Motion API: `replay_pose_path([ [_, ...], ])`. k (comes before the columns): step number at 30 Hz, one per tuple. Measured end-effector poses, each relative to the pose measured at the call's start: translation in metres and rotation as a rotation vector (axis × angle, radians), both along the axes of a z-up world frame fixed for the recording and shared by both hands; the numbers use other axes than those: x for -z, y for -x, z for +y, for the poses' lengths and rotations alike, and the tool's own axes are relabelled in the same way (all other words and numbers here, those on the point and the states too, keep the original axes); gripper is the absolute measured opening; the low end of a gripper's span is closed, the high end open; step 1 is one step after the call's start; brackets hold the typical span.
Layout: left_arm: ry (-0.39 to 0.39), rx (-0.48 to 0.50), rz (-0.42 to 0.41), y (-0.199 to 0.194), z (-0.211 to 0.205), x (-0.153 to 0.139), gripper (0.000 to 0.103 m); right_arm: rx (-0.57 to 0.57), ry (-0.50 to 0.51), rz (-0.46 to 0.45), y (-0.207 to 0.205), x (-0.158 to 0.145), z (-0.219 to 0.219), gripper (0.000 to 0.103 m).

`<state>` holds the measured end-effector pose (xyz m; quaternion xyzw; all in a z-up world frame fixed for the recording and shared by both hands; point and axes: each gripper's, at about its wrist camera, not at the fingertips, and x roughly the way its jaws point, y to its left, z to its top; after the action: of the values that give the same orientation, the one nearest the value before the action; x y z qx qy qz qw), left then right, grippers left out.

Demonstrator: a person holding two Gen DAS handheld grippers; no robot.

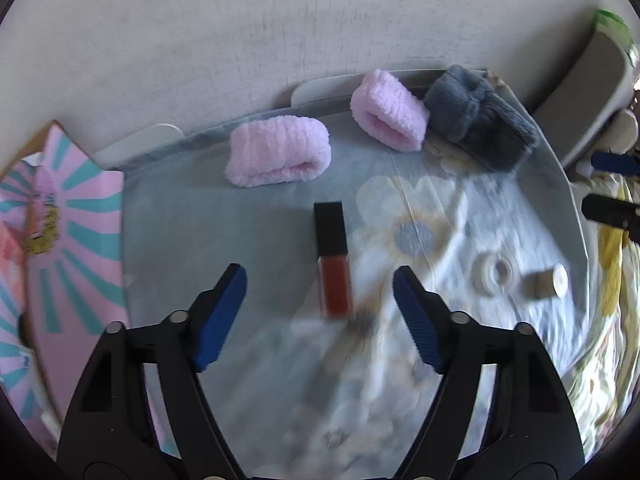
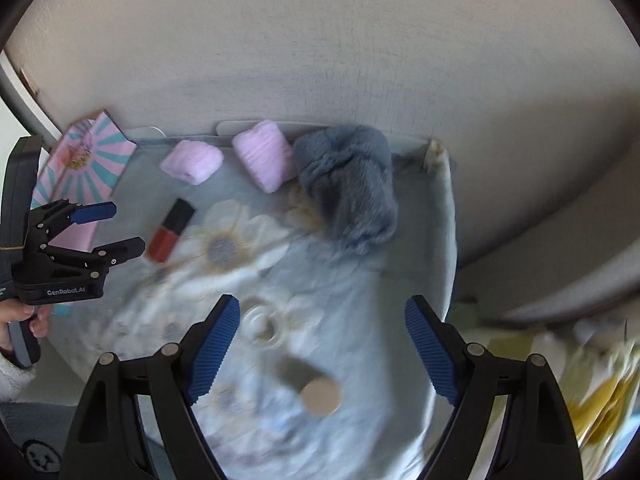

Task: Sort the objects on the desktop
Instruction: 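Grasp the red lipstick with left tool while right tool grasps the grey slipper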

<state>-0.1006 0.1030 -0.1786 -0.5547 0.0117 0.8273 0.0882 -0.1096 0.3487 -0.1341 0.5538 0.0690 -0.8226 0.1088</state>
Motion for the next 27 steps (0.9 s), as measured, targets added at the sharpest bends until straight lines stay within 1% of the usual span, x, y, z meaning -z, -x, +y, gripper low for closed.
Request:
replay_pose_path([
  [2,0.005,-0.017,-0.010,0.008,0.005,0.010,0.069,-0.028,-0.022,-0.004,0.020,0.008,0.003,0.082],
  [3,0.007,-0.024,-0.015,0.011,0.006,0.015,0.063,-0.040,-0.035,-0.007,0.029,0.012,0.002,0.082],
  [5,0.018,-0.033,-0.026,0.015,0.009,0.024,0.056,-0.072,-0.064,-0.016,0.047,0.021,-0.001,0.082],
  [7,0.013,-0.041,-0.038,0.018,0.010,0.030,0.052,-0.095,-0.090,-0.016,0.061,0.031,-0.005,0.082],
  [9,0.019,-0.046,-0.053,0.019,0.010,0.037,0.041,-0.108,-0.098,-0.024,0.073,0.041,-0.007,0.082],
  [12,0.026,-0.052,-0.048,0.018,0.009,0.039,0.036,-0.116,-0.103,-0.027,0.086,0.054,-0.008,0.082],
  [13,0.031,-0.053,-0.047,0.018,0.009,0.039,0.034,-0.114,-0.100,-0.033,0.089,0.058,-0.008,0.078],
  [14,0.031,-0.052,-0.047,0.018,0.009,0.038,0.027,-0.109,-0.088,-0.042,0.093,0.061,-0.007,0.064],
  [15,0.032,-0.051,-0.047,0.017,0.009,0.038,0.022,-0.107,-0.072,-0.057,0.095,0.064,-0.007,0.056],
  [16,0.033,-0.049,-0.047,0.017,0.009,0.038,0.021,-0.103,-0.056,-0.065,0.097,0.066,-0.006,0.045],
  [17,0.025,-0.046,-0.049,0.016,0.009,0.038,0.018,-0.102,-0.056,-0.062,0.098,0.067,-0.005,0.037],
  [18,0.025,-0.047,-0.050,0.016,0.008,0.038,0.018,-0.104,-0.059,-0.058,0.098,0.067,-0.006,0.035],
  [20,0.025,-0.046,-0.058,0.015,0.007,0.037,0.018,-0.104,-0.064,-0.046,0.096,0.064,-0.006,0.027],
  [22,0.018,-0.047,-0.060,0.013,0.005,0.034,0.018,-0.098,-0.065,-0.034,0.094,0.058,-0.006,0.023],
  [27,0.007,-0.034,-0.052,0.004,0.002,0.018,0.018,-0.053,-0.038,0.010,0.083,0.033,0.001,0.021],
])
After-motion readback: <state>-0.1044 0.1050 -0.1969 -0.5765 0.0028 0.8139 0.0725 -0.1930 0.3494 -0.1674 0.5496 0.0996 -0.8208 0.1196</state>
